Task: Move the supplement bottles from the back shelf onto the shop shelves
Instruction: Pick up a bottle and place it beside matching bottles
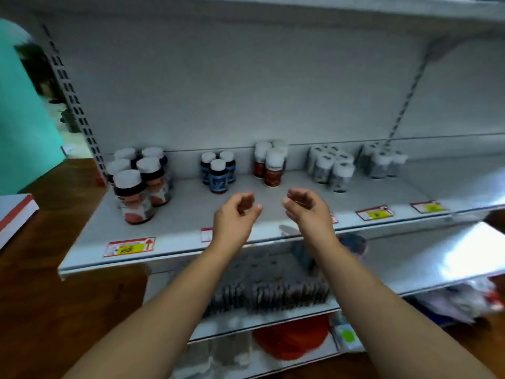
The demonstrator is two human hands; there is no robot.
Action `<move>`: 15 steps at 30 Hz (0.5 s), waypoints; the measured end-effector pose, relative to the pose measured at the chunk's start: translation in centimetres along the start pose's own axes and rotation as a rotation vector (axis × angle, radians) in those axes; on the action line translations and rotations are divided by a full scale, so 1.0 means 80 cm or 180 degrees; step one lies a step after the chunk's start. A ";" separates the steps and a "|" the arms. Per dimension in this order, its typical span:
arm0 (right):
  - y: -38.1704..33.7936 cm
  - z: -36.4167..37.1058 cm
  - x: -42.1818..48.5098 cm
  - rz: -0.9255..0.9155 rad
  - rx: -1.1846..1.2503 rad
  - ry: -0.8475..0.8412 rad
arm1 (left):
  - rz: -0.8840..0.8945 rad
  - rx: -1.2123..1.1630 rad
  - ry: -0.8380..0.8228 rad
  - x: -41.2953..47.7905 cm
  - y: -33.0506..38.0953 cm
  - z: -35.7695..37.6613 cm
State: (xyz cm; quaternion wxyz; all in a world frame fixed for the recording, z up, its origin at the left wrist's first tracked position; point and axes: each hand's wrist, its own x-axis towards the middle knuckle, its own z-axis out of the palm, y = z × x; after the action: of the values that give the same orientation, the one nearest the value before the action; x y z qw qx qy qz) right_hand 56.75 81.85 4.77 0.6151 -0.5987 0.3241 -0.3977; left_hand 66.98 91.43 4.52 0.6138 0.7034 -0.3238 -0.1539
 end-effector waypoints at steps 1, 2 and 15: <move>-0.004 -0.041 0.002 -0.0019 0.0012 0.0105 | 0.0020 -0.0106 -0.0081 -0.006 0.010 0.040; -0.009 -0.083 0.003 -0.0034 0.0044 0.0209 | 0.0038 -0.0194 -0.0159 -0.012 0.020 0.080; -0.059 -0.502 0.025 -0.0161 0.0319 0.1416 | 0.0253 -0.0668 -0.1354 -0.068 0.131 0.499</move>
State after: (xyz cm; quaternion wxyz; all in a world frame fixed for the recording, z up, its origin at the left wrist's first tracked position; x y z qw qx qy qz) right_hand 22.09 61.03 6.68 0.5473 -0.4729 0.4164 -0.5508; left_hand 35.67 64.05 5.71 0.6070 0.5742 -0.4555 -0.3072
